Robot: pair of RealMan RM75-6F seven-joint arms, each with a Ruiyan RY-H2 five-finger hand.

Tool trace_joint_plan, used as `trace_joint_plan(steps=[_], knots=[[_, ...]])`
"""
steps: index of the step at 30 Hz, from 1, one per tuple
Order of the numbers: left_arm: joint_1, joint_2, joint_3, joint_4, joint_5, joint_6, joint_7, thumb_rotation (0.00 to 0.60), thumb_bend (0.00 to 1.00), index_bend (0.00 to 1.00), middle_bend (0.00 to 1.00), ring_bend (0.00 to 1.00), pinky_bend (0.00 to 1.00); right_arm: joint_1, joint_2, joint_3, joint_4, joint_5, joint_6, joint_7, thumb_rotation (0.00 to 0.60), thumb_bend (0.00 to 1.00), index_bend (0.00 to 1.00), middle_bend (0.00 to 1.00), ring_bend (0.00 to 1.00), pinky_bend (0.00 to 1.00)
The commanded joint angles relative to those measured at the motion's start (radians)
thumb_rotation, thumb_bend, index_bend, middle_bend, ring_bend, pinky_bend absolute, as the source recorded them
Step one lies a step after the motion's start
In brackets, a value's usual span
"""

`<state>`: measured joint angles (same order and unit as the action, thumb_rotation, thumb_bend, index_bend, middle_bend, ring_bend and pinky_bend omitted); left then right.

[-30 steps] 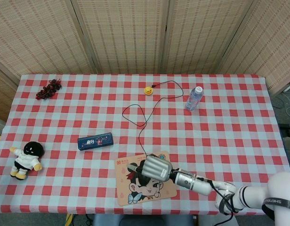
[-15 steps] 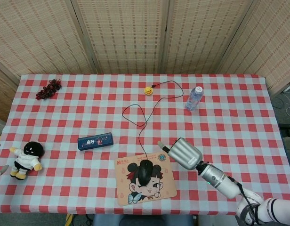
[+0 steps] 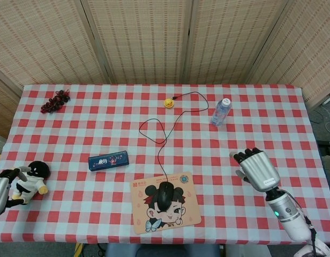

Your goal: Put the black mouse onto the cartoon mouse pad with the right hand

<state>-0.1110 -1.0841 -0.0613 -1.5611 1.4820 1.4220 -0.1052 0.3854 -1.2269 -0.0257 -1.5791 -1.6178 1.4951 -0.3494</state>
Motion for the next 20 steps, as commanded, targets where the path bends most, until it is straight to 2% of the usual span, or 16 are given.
trace_joint_plan(steps=[1,5,10,20], knots=[[-0.003,-0.004,0.003,-0.001,0.004,-0.003,0.005,0.600,0.09,0.41,0.50,0.37,0.53,-0.087,0.023,-0.001,0.021,0.046,0.080,0.063,0.600,0.01,0.41,0.65,0.56,0.65],[-0.009,-0.011,0.006,-0.002,0.009,-0.006,0.013,0.600,0.09,0.41,0.50,0.38,0.53,-0.152,0.030,0.013,0.056,0.099,0.124,0.152,0.600,0.01,0.41,0.65,0.56,0.65],[-0.015,-0.025,0.004,0.005,0.004,-0.009,0.022,0.600,0.09,0.42,0.50,0.38,0.53,-0.184,0.028,0.034,0.113,0.119,0.135,0.263,0.600,0.02,0.41,0.64,0.56,0.65],[-0.027,-0.042,0.005,0.021,-0.010,-0.027,0.036,0.600,0.09,0.43,0.51,0.38,0.54,-0.216,0.047,0.064,0.137,0.126,0.130,0.353,0.600,0.04,0.41,0.64,0.55,0.65]])
